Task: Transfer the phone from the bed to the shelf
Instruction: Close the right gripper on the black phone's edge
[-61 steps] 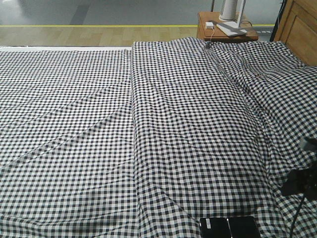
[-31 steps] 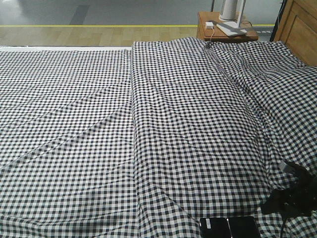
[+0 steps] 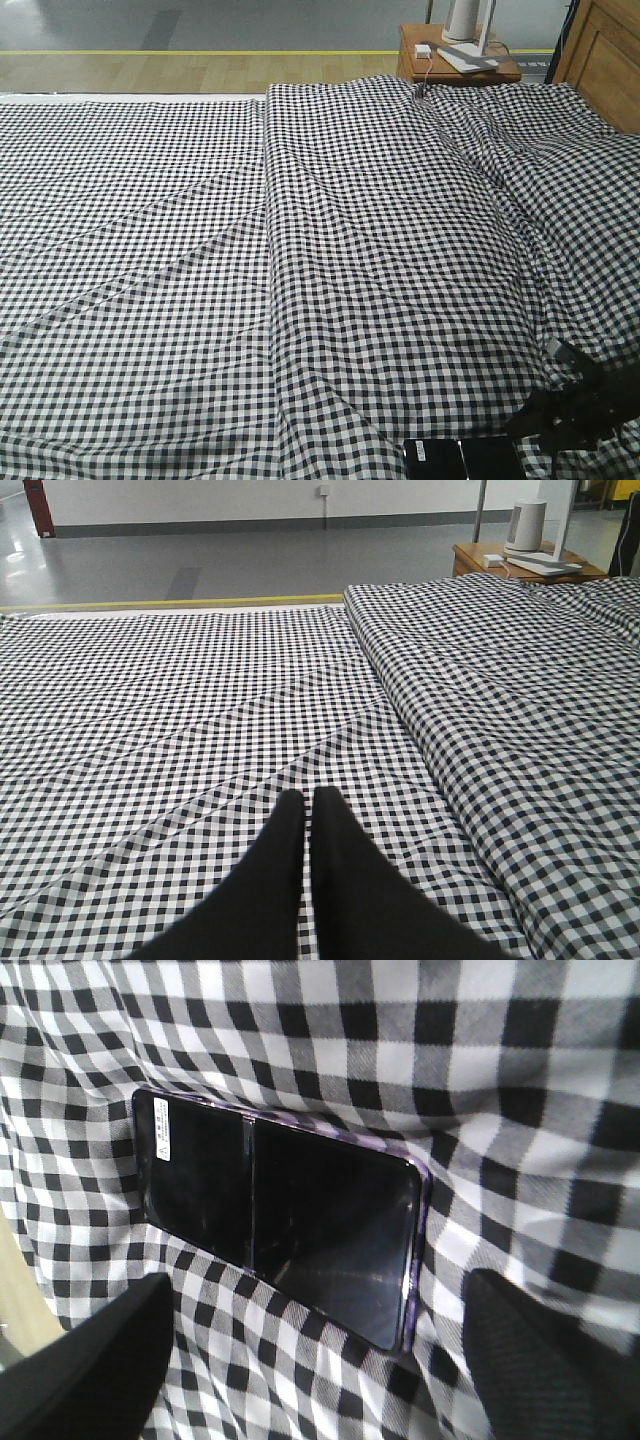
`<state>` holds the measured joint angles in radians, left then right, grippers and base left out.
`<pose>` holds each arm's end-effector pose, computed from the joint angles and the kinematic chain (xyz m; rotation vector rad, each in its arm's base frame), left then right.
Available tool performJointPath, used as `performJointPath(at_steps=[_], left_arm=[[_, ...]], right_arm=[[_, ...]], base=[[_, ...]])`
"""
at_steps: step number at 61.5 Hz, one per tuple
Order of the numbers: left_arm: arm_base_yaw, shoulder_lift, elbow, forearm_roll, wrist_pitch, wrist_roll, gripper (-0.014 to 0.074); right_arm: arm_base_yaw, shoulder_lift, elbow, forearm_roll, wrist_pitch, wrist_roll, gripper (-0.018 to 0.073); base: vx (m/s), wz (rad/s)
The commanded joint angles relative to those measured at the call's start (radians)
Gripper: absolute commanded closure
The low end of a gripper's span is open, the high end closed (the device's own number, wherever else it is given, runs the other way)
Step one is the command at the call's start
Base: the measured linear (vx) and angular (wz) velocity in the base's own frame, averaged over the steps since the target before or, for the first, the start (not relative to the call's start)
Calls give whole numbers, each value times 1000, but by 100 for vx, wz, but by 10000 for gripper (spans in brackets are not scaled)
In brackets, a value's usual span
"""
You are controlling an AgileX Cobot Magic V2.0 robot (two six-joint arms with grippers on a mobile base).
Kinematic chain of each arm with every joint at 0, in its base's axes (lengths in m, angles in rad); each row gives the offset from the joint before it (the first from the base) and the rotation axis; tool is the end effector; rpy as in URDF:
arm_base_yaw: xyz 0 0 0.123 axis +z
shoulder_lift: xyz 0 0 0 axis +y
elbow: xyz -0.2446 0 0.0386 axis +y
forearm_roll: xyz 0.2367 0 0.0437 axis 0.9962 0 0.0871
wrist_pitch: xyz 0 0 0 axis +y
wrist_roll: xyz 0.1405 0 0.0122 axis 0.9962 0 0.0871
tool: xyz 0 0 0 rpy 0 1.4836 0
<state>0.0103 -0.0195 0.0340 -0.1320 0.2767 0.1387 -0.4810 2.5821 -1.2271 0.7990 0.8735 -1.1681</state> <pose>0.1301 -0.0037 0.1688 0.0272 1.7722 -0.0160 0.2807 -0.0591 -0.1106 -0.0214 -2.9248 -1.0467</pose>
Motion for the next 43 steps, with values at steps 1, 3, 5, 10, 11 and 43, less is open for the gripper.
performJointPath(at_steps=[1, 3, 5, 10, 11, 43], left_arm=[[-3, -5, 2, -7, -73, -4, 596], [-3, -5, 2, -7, -73, -4, 596], [-3, -5, 2, -7, -73, -4, 596], [-3, -5, 2, -7, -73, -4, 596], [-3, -5, 2, -7, -73, -4, 596], [-3, -5, 2, -7, -73, -4, 596]], right_arm=[[-6, -30, -11, 34, 66, -40, 5], [-6, -22, -11, 39, 66, -50, 5], [-6, -15, -11, 43, 66, -57, 5], [-6, 9, -13, 63, 65, -76, 5], [-6, 11, -13, 69, 65, -79, 5], [-6, 163, -13, 248, 139, -190, 5]], base=[[0, 0], [0, 0], [0, 0], [0, 0], [0, 0], [0, 0]])
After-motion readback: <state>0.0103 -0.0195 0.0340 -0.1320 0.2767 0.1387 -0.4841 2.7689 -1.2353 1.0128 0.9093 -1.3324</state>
